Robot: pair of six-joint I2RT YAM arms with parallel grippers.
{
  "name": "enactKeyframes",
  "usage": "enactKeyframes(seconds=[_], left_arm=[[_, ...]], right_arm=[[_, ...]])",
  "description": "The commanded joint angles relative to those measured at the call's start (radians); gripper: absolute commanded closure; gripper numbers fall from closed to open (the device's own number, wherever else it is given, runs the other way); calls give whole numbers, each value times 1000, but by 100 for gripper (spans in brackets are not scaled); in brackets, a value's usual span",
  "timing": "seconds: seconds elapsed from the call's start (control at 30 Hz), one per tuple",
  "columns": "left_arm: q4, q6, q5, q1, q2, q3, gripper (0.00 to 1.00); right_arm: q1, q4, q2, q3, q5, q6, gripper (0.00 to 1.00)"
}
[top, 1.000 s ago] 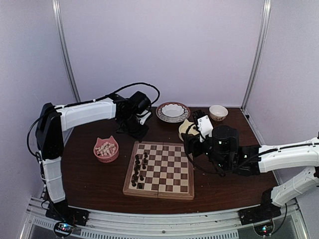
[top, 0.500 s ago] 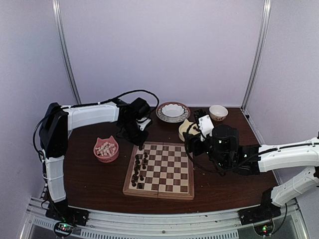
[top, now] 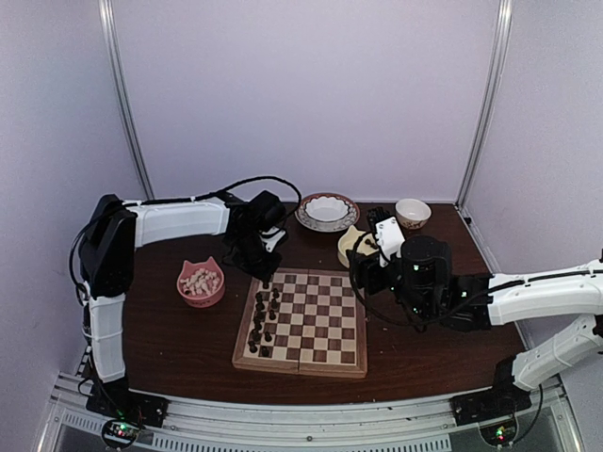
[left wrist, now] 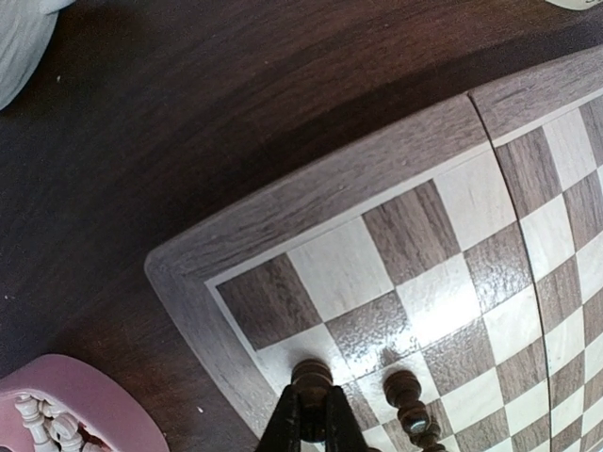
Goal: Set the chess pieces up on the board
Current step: Place the knight at g8.
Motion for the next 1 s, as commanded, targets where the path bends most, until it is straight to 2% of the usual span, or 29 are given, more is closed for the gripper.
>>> enactKeyframes(seconds=[0.0, 0.73, 0.8, 0.97], left_arm=[[36, -3, -16, 5, 13, -8, 100], [53, 5, -23, 5, 18, -16, 98], [53, 5, -24, 6, 18, -17, 95], [49, 5, -20, 5, 12, -18, 78]], right_arm=[[-7, -1, 9, -9, 11, 8, 29], [-12, -7, 11, -6, 3, 12, 29], [-12, -7, 12, -4, 0, 11, 29], [-14, -8, 12, -4, -1, 12, 29]])
